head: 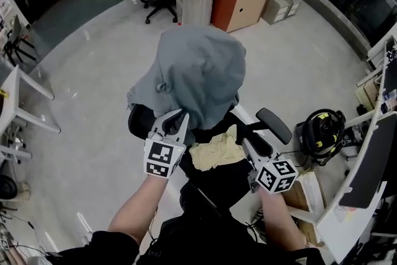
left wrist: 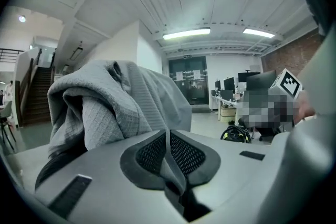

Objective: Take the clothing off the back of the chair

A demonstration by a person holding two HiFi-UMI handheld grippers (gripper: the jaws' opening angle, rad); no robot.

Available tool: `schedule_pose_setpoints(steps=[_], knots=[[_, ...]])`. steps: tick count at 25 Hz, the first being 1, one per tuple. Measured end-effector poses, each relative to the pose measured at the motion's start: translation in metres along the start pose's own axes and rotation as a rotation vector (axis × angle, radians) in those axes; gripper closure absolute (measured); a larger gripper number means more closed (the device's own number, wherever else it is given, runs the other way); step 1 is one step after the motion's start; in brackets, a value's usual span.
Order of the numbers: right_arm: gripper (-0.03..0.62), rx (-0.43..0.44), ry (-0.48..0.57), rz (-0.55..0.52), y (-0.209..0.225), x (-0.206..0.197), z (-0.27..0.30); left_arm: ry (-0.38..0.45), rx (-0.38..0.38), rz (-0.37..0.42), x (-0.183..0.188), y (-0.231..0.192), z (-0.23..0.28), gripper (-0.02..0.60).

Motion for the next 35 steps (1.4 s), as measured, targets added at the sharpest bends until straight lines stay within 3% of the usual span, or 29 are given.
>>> schedule_pose_setpoints(steps=[6,8,11,15,17,18,19,20,26,35], knots=[[0.347,-0.094,0.011,-0.026,0.062,0.023,0.035,-0.01,-0.078,0.049,0.016,-0.009,0.071,0.557],[0.333,-0.121,0.023,-0.034,0.084,0.033,0.048,-0.018,-0.105,0.03,0.018,-0.006,0.088,0.545],[0.329,-0.179,0.055,-0.043,0.114,0.057,0.065,-0.023,-0.138,-0.014,0.017,0.004,0.096,0.47],[0.33,-0.242,0.041,-0.072,0.138,0.074,0.08,-0.068,-0.167,-0.051,-0.002,0.026,0.084,0.457],[0.378,-0.273,0.007,-0.132,0.142,0.075,0.086,-0.089,-0.171,-0.066,-0.011,0.031,0.075,0.457],[0.458,-0.289,0.001,-0.153,0.141,0.076,0.086,-0.095,-0.173,-0.068,-0.013,0.033,0.071,0.456],[0.536,-0.297,0.007,-0.161,0.139,0.078,0.084,-0.099,-0.175,-0.068,-0.014,0.034,0.066,0.456],[0.566,-0.293,0.021,-0.162,0.134,0.08,0.079,-0.099,-0.179,-0.065,-0.013,0.035,0.061,0.456],[0.574,-0.139,0.152,-0.269,0.052,0.103,0.052,-0.073,-0.188,-0.037,-0.005,0.034,0.027,0.449],[0.576,-0.029,0.26,-0.245,-0.046,0.111,-0.014,-0.082,-0.283,-0.011,-0.017,0.054,-0.039,0.409]])
Point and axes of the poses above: the fingertips, and each gripper's own axes: z forward along the fingers, y to its right, x out of its top, the point moved 6 cm from there along -z, backward along the fingers, and after that the axes turned 13 degrees about -z, right-handed, at the moved point
